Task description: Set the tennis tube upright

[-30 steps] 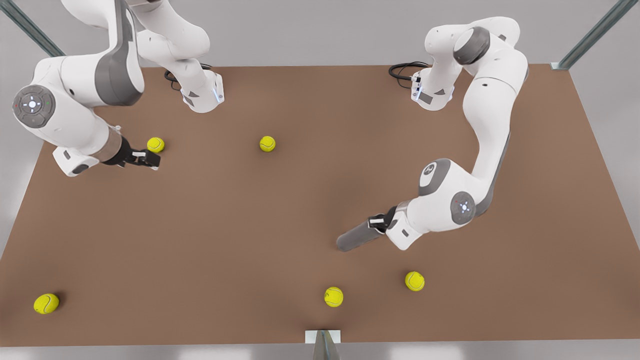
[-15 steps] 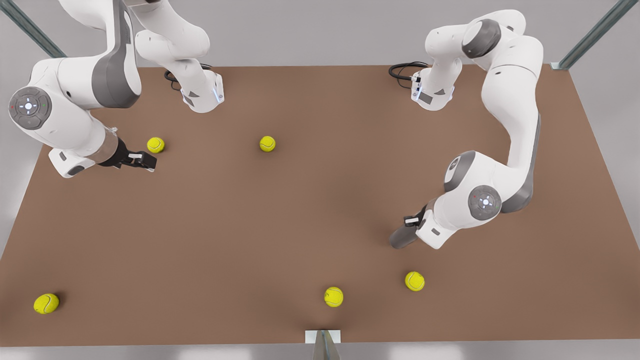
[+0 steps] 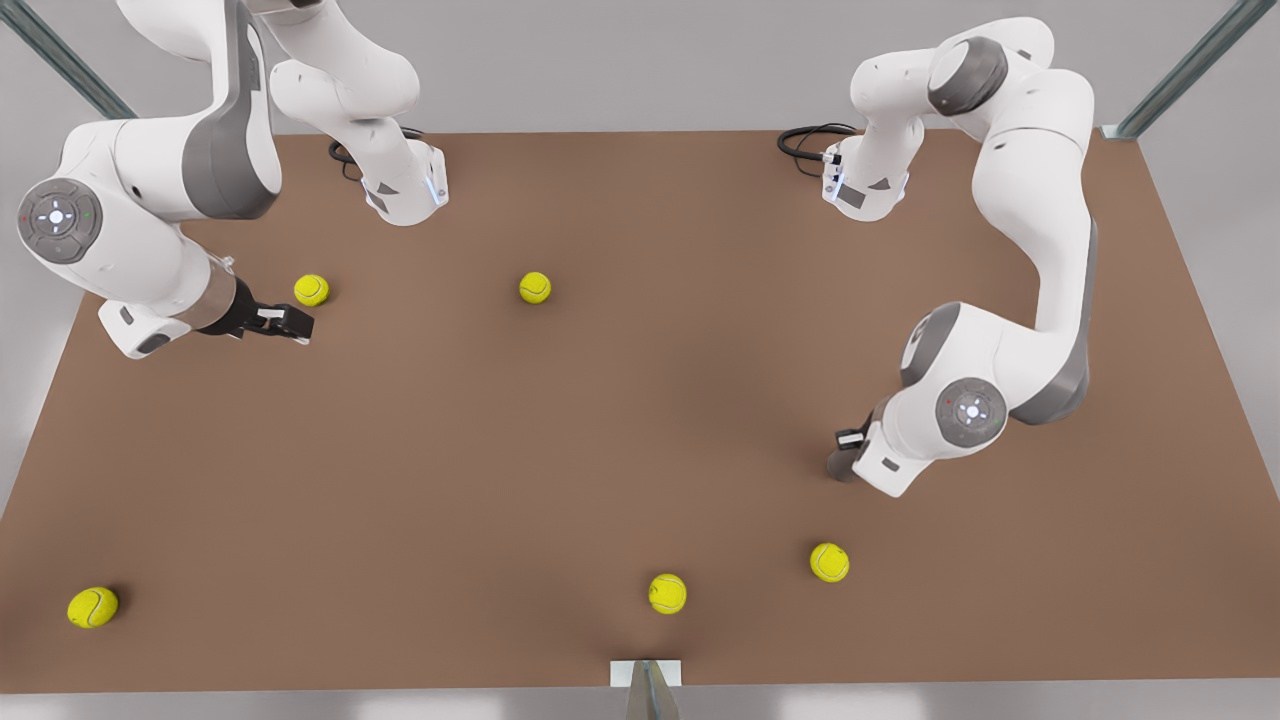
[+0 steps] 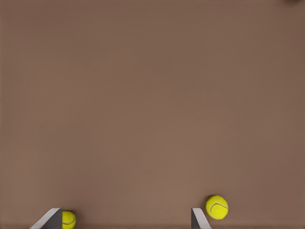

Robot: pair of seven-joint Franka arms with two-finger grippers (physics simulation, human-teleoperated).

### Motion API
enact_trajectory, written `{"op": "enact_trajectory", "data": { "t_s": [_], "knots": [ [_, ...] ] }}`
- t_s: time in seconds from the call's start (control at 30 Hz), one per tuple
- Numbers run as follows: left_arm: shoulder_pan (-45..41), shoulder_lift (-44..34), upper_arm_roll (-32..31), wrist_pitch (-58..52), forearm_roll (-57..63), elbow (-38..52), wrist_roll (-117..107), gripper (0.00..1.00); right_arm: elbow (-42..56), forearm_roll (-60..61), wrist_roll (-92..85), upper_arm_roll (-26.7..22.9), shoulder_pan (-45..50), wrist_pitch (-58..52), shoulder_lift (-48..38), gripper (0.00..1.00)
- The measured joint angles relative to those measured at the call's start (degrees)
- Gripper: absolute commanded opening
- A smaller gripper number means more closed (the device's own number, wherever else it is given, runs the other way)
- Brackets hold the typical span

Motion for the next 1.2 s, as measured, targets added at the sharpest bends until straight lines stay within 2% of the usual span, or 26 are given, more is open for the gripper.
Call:
{"op": "enact_trajectory", "data": {
  "t_s": [0.17, 0.2, 0.23, 0.27, 0.33, 0.37, 0.43, 0.47, 0.63, 0.73, 0.9, 0.93, 0.97, 1.03, 1.2],
  "knots": [
    [0.5, 0.7, 0.0, 0.2, -0.2, 0.0, -0.3, 0.21, -0.1, 0.1, -0.2, 0.0, 0.0, 0.0, 0.1, 1.00],
    [0.6, 0.8, 0.0, 0.2, -0.3, 0.0, -0.4, 0.27, -0.1, 0.1, -0.3, 0.0, 0.0, 0.0, 0.1, 1.00],
    [0.8, 1.0, -0.1, 0.3, -0.3, 0.0, -0.4, 0.44, -0.1, 0.1, -0.3, 0.0, 0.0, 0.0, 0.1, 1.00],
    [0.9, 1.0, -0.1, 0.3, -0.4, 0.0, -0.5, 0.56, -0.1, 0.2, -0.4, 0.0, 0.0, 0.0, 0.1, 1.00],
    [0.9, 1.1, -0.1, 0.4, -0.6, 0.0, -0.5, 0.60, -0.1, 0.2, -0.4, 0.0, 0.0, 0.0, 0.1, 1.00],
    [1.0, 1.1, -0.1, 0.4, -0.6, 0.0, -0.6, 0.66, -0.1, 0.2, -0.5, 0.0, 0.0, 0.0, 0.1, 1.00],
    [1.3, 1.1, -0.1, 0.4, -0.6, 0.0, -0.6, 0.94, -0.1, 0.3, -0.5, 0.0, 0.0, 0.0, 0.2, 1.00],
    [1.3, 1.0, -0.2, 0.4, -0.6, 0.0, -0.7, 1.00, -0.1, 0.3, -0.6, 0.0, 0.0, 0.0, 0.2, 1.00],
    [1.8, -1.1, -0.5, -1.6, -1.1, 1.0, -0.8, 1.00, -0.1, 0.4, -0.7, -0.1, 0.0, 0.0, 0.1, 1.00],
    [2.3, -2.7, -1.3, -5.0, -0.3, 7.3, -0.8, 1.00, 0.0, -0.1, -0.8, -0.1, 0.0, 0.0, -0.1, 1.00],
    [3.4, -6.8, -1.7, -10.7, 2.3, 9.8, -0.1, 1.00, 0.1, -1.3, -0.8, 0.0, -0.1, 0.0, -2.2, 1.00],
    [2.6, -11.3, 1.7, -11.4, 2.4, 5.2, 1.5, 1.00, 0.1, -1.6, -0.8, 0.1, -0.1, 0.0, -2.5, 1.00],
    [-1.1, -18.6, 9.2, -10.9, 0.9, -3.0, 3.7, 1.00, 0.0, -1.9, -0.8, 0.1, 0.0, 0.0, -2.8, 1.00],
    [-5.8, -24.3, 16.9, -11.5, -3.1, -7.2, 7.7, 1.00, 0.0, -2.3, -0.9, 0.2, -0.1, 0.0, -3.1, 1.00],
    [-7.8, -25.7, 19.5, -13.8, -8.0, -6.1, 15.0, 1.00, -0.1, -2.7, -0.9, 0.2, 0.0, 0.0, -3.2, 1.00]
  ]
}}
